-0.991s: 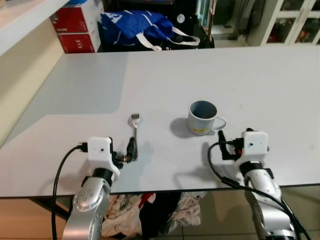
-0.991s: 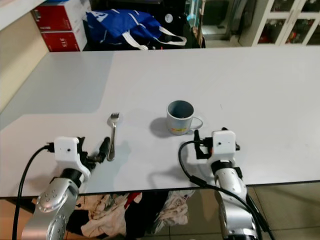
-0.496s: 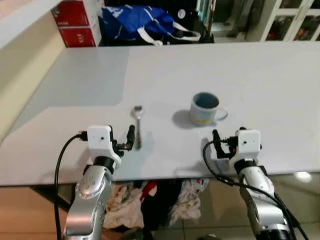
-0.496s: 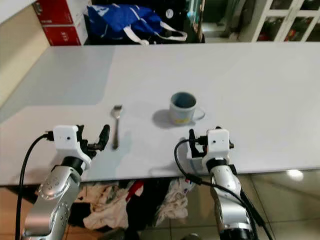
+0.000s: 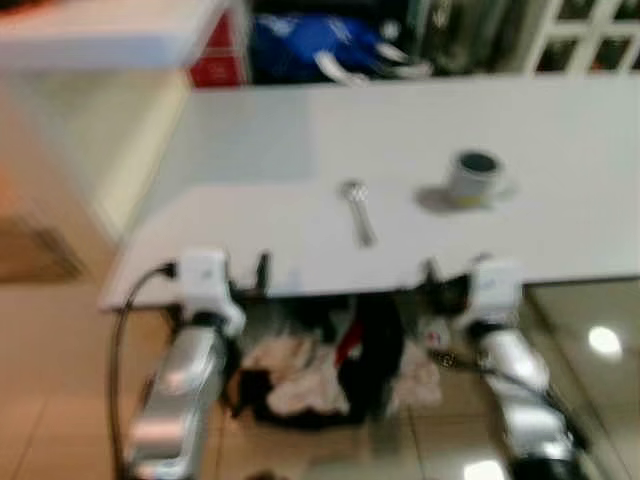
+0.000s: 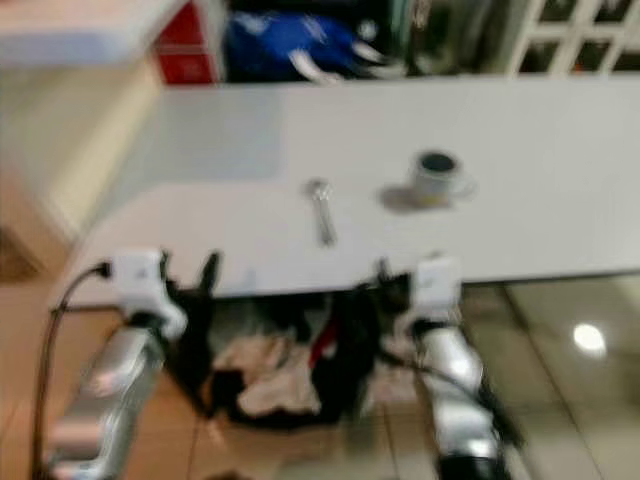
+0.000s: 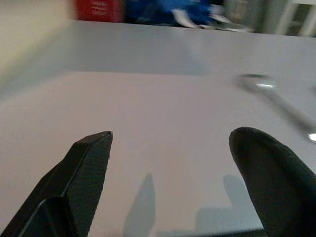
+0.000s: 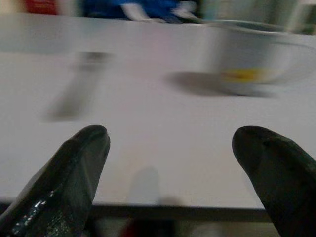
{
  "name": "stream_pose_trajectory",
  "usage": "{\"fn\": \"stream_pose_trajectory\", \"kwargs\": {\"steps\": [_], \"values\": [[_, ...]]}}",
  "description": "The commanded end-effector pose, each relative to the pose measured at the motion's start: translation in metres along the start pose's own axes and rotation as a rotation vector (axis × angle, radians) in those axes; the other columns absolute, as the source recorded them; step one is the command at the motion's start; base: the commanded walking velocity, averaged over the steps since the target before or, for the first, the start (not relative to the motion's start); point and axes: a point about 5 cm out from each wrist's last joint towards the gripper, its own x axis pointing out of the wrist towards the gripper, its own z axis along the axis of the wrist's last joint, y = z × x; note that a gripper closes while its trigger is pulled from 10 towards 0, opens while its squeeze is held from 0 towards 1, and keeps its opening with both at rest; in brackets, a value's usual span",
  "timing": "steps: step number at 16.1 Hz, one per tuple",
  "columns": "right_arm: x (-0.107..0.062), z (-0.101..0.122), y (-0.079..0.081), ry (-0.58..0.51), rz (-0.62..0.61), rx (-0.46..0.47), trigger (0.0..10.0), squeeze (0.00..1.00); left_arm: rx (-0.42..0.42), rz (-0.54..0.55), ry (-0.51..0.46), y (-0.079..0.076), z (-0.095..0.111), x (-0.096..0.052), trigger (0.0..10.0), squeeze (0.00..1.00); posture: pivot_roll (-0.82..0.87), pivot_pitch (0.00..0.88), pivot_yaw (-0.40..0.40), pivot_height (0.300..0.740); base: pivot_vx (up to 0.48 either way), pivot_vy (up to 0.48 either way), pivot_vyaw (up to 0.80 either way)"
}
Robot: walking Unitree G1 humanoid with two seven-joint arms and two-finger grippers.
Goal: Setting the table
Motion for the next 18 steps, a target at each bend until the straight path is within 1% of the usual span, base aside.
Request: {"fn": "stream_pose_trajectory", "kwargs": {"steps": [1, 5, 14, 18], "values": [[0.0016, -0.0004, -0.0088, 0.017, -0.023, -0.017, 10.0, 0.0, -0.007, -0.019, -0.011, -0.0073, 0.0032, 0.0022, 10.0, 0.0, -0.1, 0.0, 0.059, 0.731, 0.0, 0.469, 0.0], [0.0018, -0.0014, -0.0085, 0.025, -0.016, -0.017, 10.0, 0.0, -0.002, -0.03, -0.011, -0.007, 0.0035, 0.0019, 10.0, 0.0, -0.1, 0.0, 0.062, 0.731, 0.0, 0.479, 0.0], [0.0016, -0.0043, -0.0071, 0.034, 0.0, -0.026, 10.0, 0.0, -0.003, -0.045, -0.017, -0.0062, 0.0058, 0.0059, 10.0, 0.0, -0.1, 0.0, 0.061, 0.731, 0.0, 0.48, 0.0], [0.0033, 0.0008, -0.0034, -0.008, 0.004, 0.002, 10.0, 0.0, 0.007, -0.041, -0.012, -0.0024, 0.0054, 0.0066, 10.0, 0.0, -0.1, 0.0, 0.069, 0.731, 0.0, 0.48, 0.0]]}}
